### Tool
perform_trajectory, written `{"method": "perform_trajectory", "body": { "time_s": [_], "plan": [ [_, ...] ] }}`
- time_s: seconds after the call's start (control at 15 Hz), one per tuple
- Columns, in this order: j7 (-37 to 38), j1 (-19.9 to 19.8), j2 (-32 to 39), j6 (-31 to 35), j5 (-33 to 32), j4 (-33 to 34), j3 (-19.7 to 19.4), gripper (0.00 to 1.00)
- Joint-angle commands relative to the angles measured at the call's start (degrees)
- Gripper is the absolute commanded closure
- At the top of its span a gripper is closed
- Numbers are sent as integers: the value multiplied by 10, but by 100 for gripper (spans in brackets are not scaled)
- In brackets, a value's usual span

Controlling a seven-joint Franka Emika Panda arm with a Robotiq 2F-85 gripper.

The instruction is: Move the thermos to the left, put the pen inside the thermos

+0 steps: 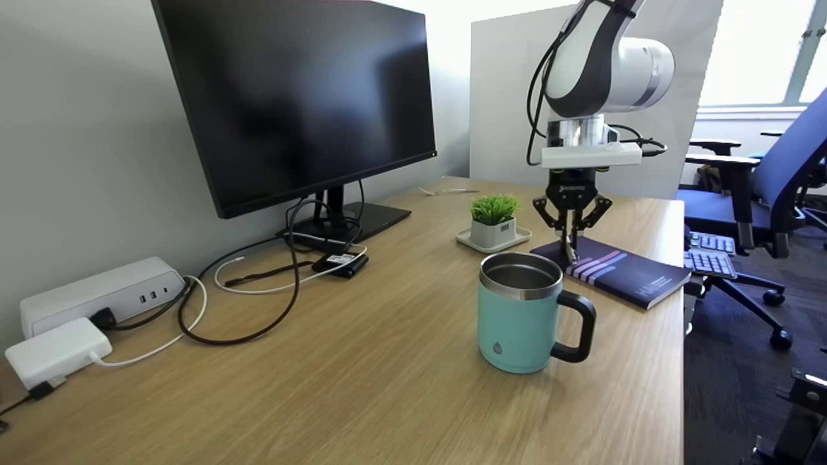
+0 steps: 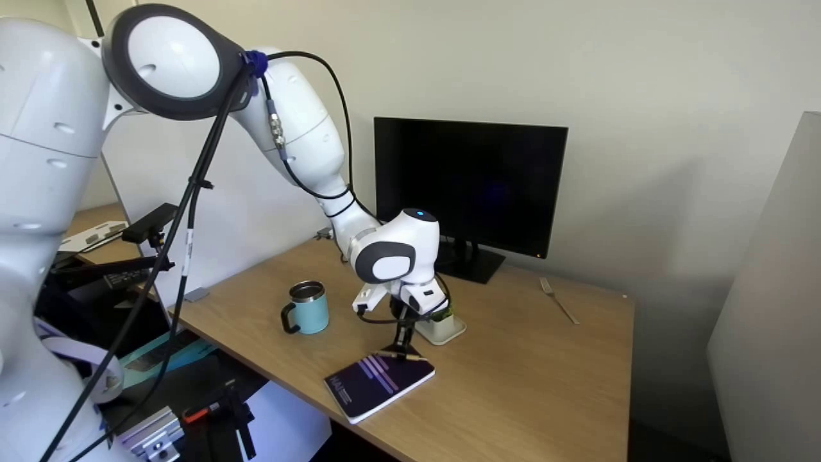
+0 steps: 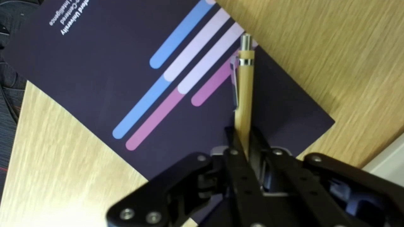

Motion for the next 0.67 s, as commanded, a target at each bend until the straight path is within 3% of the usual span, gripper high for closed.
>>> {"method": "perform_trajectory", "body": {
  "time_s": [0.0, 0.33, 0.6],
  "plan": [
    [36, 42, -45, -3, -30, -34, -36, 97],
    [155, 126, -142, -14, -163, -94, -76, 97],
    [283, 158, -227, -51, -306, -135, -55, 97]
  ]
}}
